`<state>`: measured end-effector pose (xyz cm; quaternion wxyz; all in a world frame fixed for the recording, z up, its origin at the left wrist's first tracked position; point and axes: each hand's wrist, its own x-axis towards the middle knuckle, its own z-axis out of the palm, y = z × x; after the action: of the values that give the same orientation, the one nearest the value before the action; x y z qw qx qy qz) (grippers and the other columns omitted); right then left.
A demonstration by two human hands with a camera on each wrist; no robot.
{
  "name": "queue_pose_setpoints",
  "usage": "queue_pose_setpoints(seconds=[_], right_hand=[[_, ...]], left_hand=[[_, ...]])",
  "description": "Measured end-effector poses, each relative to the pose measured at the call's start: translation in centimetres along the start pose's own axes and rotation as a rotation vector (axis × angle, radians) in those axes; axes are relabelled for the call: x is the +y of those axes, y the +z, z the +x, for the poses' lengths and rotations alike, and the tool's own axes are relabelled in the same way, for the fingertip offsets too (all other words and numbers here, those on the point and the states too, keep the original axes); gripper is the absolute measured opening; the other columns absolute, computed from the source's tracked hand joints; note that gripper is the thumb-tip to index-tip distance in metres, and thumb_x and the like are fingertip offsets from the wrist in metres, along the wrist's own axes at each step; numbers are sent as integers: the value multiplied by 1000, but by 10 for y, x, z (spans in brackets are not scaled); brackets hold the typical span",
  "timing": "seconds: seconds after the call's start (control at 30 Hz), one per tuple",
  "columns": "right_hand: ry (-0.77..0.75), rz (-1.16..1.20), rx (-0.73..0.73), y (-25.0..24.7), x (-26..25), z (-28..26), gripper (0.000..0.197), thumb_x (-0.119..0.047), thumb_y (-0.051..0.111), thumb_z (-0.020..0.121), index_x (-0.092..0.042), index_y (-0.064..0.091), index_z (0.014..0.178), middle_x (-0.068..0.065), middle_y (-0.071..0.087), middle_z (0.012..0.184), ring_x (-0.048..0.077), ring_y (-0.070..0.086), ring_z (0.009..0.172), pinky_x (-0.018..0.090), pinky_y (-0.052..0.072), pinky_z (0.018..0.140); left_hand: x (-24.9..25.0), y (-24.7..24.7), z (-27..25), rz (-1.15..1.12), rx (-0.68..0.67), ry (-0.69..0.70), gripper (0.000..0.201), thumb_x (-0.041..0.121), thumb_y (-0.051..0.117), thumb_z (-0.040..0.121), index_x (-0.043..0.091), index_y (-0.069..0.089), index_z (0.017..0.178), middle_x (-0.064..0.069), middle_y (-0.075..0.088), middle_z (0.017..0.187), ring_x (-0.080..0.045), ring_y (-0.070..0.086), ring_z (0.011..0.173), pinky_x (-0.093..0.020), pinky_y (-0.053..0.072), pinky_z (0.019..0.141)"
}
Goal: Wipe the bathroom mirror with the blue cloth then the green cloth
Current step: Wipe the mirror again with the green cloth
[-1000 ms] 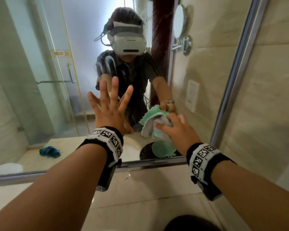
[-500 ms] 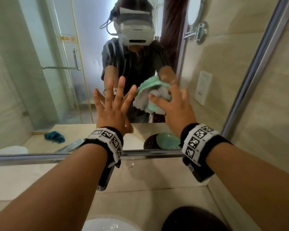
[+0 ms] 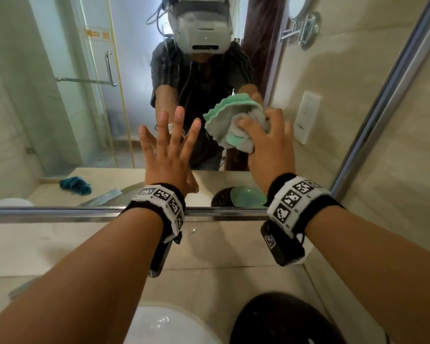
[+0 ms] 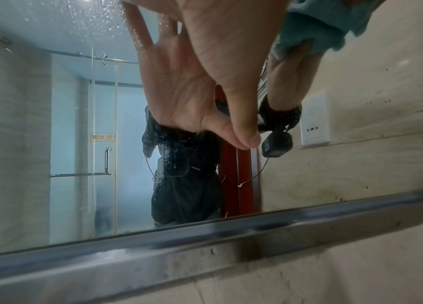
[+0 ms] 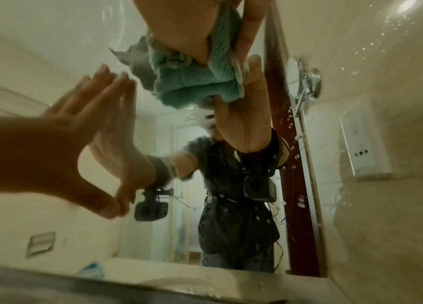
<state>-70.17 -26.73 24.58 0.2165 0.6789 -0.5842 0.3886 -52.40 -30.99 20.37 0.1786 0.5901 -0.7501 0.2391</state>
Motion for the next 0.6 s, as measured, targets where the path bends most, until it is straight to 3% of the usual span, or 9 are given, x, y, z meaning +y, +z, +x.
queue_pose_setpoints(seconds=[0.07,0.13,0.23,0.37,0.4,0.47,0.53,0.6], right_hand=[[-20,20,-30,9,2,-8,47,-6,51,85,-31,52,125,15,38,131,27,36,105,28,42,85],[-97,25,-117,24,2,-27,53,-1,64,79,-28,56,123,17,43,122,37,46,97,39,50,75],[-184,-17,-273,51,2,-65,56,-8,76,73,-27,53,120,10,38,114,36,52,87,41,54,64],[-300,-68,-393,73,22,-103,52,-10,85,58,-21,69,106,8,37,108,35,53,74,37,52,53],[-310,-71,-412,74,26,-103,50,-11,83,61,-22,68,108,7,36,109,35,53,77,39,52,53],[-350,-183,-484,67,27,-93,39,-17,70,80,-27,60,116,5,37,113,32,51,92,39,51,67],[-341,-163,-342,55,24,-75,27,-34,59,89,-29,54,115,2,41,113,18,47,96,28,46,74],[-128,71,-114,41,13,-49,31,-35,61,87,-27,57,116,0,43,115,11,39,99,21,44,79]], left_hand=[[-1,5,-1,1,43,11,145,72,70,57,21,-41,136,-13,-55,133,-37,-28,135,-62,-8,107],[-3,15,-5,-19,92,36,139,72,67,59,21,-35,140,-13,-50,139,-38,-21,137,-62,-5,108],[-6,38,-14,-26,176,77,122,71,56,69,21,-26,145,-11,-43,144,-38,-14,140,-61,-2,110],[-10,54,-23,47,173,53,139,60,79,57,21,-19,148,-11,-32,151,-37,-17,142,-60,-2,111],[-10,53,-24,59,157,56,142,61,79,54,21,-20,147,-12,-30,151,-38,-14,141,-60,-2,111],[-9,49,-25,63,124,60,141,60,78,56,22,-24,146,-13,-34,149,-37,-12,140,-59,-2,111],[-8,47,-26,47,85,55,138,57,76,60,23,-29,144,-12,-45,143,-36,-19,139,-60,-7,110],[-6,45,-25,53,41,34,140,61,74,61,23,-34,141,-13,-49,139,-37,-25,137,-60,-8,110]])
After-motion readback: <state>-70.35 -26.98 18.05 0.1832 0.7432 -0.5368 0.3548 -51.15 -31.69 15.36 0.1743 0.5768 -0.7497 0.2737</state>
